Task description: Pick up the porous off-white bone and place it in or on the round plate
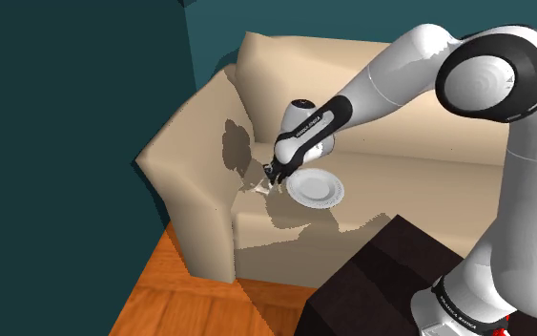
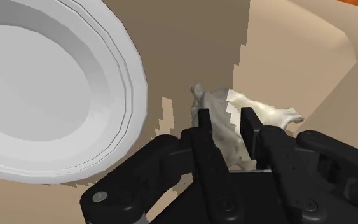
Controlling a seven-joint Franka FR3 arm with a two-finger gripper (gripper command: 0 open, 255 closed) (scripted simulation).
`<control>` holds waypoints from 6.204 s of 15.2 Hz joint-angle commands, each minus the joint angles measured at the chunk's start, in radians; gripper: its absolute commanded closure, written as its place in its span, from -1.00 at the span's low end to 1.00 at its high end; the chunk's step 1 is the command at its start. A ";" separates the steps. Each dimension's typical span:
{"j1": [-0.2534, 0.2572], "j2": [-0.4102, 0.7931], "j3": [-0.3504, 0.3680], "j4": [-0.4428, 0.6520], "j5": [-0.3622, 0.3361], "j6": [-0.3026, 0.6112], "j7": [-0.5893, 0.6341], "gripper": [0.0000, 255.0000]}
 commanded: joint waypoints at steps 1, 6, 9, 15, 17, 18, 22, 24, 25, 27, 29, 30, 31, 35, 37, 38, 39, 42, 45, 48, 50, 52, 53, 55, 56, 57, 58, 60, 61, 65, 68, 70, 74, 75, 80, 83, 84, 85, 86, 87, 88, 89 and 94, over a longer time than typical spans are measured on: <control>0.002 -0.024 -0.006 -0.007 -0.006 -0.021 0.005 1.00; -0.018 -0.054 -0.006 -0.043 0.001 -0.016 -0.024 -1.00; 0.503 0.125 -0.473 0.041 -0.377 0.063 0.729 -1.00; 0.657 0.332 -0.628 0.165 -0.386 0.020 0.964 -1.00; 0.637 0.355 -0.617 0.179 -0.380 0.034 0.960 -1.00; 0.627 0.367 -0.611 0.186 -0.377 0.041 0.958 -1.00; 0.621 0.374 -0.608 0.190 -0.376 0.045 0.957 -1.00; 0.621 0.374 -0.608 0.190 -0.376 0.045 0.957 -1.00; 0.621 0.374 -0.608 0.190 -0.376 0.045 0.957 -1.00; 0.621 0.374 -0.608 0.190 -0.376 0.045 0.957 1.00; 0.621 0.374 -0.608 0.190 -0.376 0.045 0.957 1.00; 0.621 0.374 -0.607 0.190 -0.375 0.045 0.957 1.00; 0.621 0.374 -0.607 0.191 -0.375 0.045 0.957 1.00; 0.621 0.375 -0.607 0.191 -0.375 0.044 0.957 1.00; 0.621 0.375 -0.607 0.191 -0.375 0.044 0.957 -1.00; 0.382 0.284 -0.403 0.265 -0.301 -0.074 0.710 -1.00; 0.155 0.268 -0.210 0.390 -0.217 -0.246 0.492 -1.00; -0.039 0.364 -0.069 0.648 -0.085 -0.535 0.248 -1.00; -0.040 0.388 -0.068 0.645 -0.082 -0.509 0.246 -1.00; -0.043 0.418 -0.065 0.645 -0.078 -0.479 0.244 -1.00; -0.043 0.418 -0.065 0.645 -0.078 -0.479 0.244 -1.00; -0.043 0.418 -0.065 0.645 -0.078 -0.479 0.244 -1.00; -0.043 0.418 -0.065 0.645 -0.078 -0.479 0.244 -1.00; -0.043 0.418 -0.065 0.645 -0.078 -0.479 0.244 -1.00; -0.043 0.418 -0.065 0.645 -0.078 -0.479 0.244 -1.00; -0.043 0.418 -0.065 0.645 -0.078 -0.479 0.244 1.00; -0.043 0.418 -0.065 0.645 -0.078 -0.479 0.244 1.00; -0.042 0.418 -0.065 0.645 -0.078 -0.479 0.244 1.00; -0.042 0.418 -0.065 0.645 -0.078 -0.479 0.244 1.00; -0.042 0.418 -0.065 0.645 -0.078 -0.479 0.244 1.00; -0.041 0.399 -0.067 0.641 -0.080 -0.494 0.245 1.00; -0.040 0.380 -0.068 0.637 -0.082 -0.509 0.245 1.00; -0.037 0.344 -0.072 0.633 -0.086 -0.541 0.246 1.00; -0.037 0.336 -0.073 0.633 -0.087 -0.549 0.247 1.00; -0.034 0.295 -0.077 0.635 -0.092 -0.592 0.248 1.00; -0.033 0.271 -0.079 0.638 -0.094 -0.619 0.249 1.00; -0.032 0.264 -0.080 0.640 -0.095 -0.628 0.249 1.00; -0.032 0.260 -0.080 0.642 -0.096 -0.633 0.250 1.00; -0.039 0.230 -0.084 0.593 -0.097 -0.615 0.236 1.00; -0.047 0.200 -0.089 0.547 -0.099 -0.599 0.221 1.00; -0.055 0.171 -0.094 0.503 -0.100 -0.583 0.207 1.00; -0.063 0.144 -0.099 0.462 -0.102 -0.569 0.192 1.00; -0.107 0.020 -0.128 0.281 -0.113 -0.510 0.117 1.00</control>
